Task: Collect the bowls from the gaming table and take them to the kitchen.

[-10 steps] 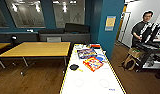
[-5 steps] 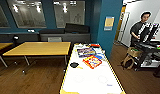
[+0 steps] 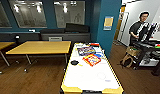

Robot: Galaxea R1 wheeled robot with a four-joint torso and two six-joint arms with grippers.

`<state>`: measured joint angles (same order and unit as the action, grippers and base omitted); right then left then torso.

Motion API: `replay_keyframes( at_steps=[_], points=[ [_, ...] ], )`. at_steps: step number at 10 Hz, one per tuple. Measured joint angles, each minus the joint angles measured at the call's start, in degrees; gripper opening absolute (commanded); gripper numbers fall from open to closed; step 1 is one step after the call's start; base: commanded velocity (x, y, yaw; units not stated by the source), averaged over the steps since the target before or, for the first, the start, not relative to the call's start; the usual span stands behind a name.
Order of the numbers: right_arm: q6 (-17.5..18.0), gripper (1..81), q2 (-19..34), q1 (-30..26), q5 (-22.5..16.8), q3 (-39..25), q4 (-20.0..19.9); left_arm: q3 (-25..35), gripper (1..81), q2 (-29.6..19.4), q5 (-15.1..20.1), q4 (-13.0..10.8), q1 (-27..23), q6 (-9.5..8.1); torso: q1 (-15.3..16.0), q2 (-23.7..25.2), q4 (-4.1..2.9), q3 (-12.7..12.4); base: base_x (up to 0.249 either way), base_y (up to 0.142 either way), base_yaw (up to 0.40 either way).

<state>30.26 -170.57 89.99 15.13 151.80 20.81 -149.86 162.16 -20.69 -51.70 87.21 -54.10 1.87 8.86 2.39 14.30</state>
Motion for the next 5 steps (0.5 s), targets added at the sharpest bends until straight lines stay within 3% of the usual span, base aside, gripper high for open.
replay_keyframes(
  at_steps=[5],
  points=[
    [0.0,1.0,0.0,0.0,0.0,0.1,0.0,-1.6,1.0,1.2,0.1,0.0,0.0,0.33,0.0,0.0,0.00,0.0,-0.132,0.000,0.000]
  ],
)
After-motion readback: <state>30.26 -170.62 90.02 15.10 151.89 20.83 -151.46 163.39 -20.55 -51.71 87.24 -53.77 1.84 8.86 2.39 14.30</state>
